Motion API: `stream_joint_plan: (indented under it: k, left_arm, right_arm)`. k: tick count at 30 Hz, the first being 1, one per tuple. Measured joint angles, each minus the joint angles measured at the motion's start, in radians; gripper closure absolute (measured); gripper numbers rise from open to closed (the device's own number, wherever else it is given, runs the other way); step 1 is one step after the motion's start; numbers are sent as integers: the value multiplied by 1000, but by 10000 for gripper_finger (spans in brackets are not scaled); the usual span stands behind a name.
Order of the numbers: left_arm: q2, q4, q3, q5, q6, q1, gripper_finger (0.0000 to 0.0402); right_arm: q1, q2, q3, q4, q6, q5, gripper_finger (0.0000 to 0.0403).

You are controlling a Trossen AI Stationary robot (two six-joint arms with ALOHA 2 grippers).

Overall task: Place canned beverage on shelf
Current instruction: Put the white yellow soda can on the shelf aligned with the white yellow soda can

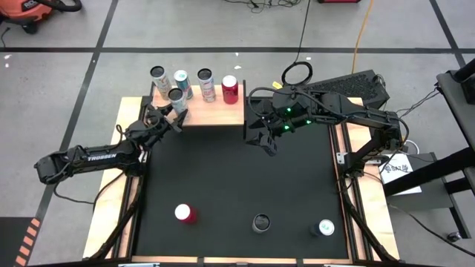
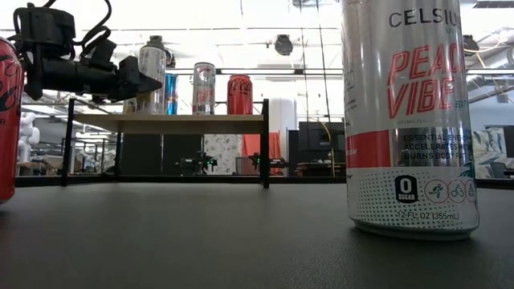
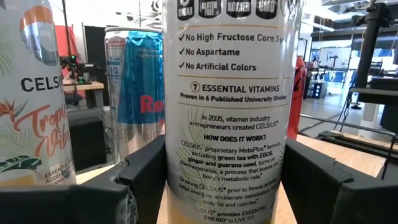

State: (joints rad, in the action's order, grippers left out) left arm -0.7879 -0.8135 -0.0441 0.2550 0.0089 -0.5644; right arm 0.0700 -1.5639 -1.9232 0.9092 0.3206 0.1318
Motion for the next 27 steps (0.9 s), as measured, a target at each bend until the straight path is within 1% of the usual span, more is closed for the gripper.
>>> stream_joint_plan:
  k: [6, 14, 23, 27]
  left_arm:
    - [0, -1, 0, 2, 3, 0, 140]
    - [1, -28, 2, 41, 8, 0, 140]
    - [6, -4, 0, 36, 4, 0, 140]
    - [6, 5, -1, 8, 2, -1, 133]
  right_arm:
    - [0, 0, 0, 0, 0, 0, 117]
    - [0, 0, 0, 0, 0, 0, 117]
    - [0, 0, 0, 10, 0, 0, 117]
    - [0, 0, 0, 10, 0, 0, 117]
